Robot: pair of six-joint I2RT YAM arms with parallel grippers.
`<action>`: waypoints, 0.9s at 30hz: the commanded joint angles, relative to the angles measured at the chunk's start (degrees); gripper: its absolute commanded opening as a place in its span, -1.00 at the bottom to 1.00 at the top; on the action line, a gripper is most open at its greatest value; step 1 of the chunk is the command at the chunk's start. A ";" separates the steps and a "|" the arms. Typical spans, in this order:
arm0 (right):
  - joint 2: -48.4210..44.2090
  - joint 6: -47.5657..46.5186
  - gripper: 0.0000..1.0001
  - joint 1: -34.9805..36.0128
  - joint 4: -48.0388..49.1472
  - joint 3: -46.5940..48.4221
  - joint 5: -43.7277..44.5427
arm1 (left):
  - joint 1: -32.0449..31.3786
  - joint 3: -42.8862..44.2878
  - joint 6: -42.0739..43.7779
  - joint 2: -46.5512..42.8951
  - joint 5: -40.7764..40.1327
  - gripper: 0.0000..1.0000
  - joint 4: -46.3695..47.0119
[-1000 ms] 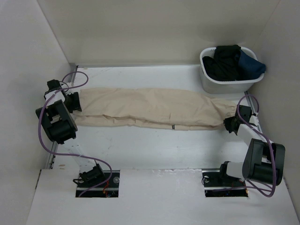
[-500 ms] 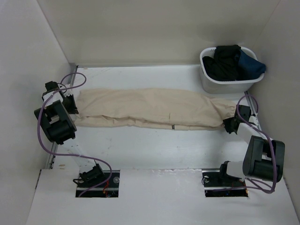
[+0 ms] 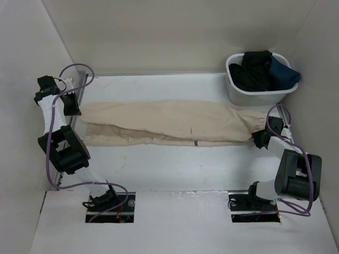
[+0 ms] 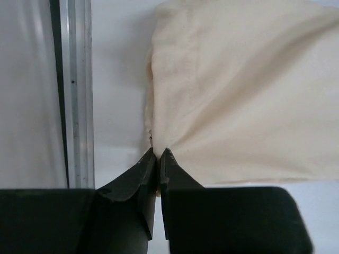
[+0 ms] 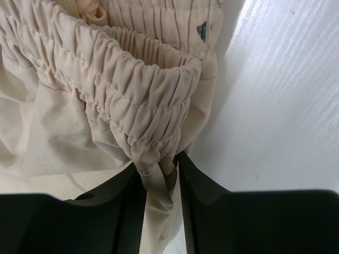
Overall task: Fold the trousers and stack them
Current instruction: Fold the trousers
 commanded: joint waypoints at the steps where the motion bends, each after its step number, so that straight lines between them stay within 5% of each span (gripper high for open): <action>1: 1.35 -1.33 -0.30 0.04 0.74 0.58 1.31 | 2.35 3.91 5.64 -5.48 1.99 -0.92 -10.32; 6: 0.82 -1.77 -0.23 -1.28 1.88 0.14 1.22 | 5.87 -2.73 14.35 -3.91 0.32 -0.89 -18.79; 12: -0.32 -1.51 0.01 -2.86 5.04 -1.44 -1.24 | 6.23 -14.44 16.29 0.22 -2.84 -0.86 -10.19; 19: -5.15 -2.83 0.38 -4.35 6.54 -2.06 -1.86 | 4.13 -14.10 17.08 2.07 -6.26 -0.68 -7.89; 20: -5.33 -2.83 0.45 -4.70 6.37 -1.79 -1.77 | 3.60 -14.27 17.43 1.90 -7.14 -0.66 -7.37; 21: -5.42 -2.65 0.99 -5.23 6.28 -1.53 -1.68 | 3.07 -14.54 17.61 1.63 -8.11 -0.64 -6.75; 27: 0.63 -2.82 1.00 -9.10 6.10 2.51 -2.65 | 1.92 -15.51 18.40 1.10 -11.02 -0.64 -4.73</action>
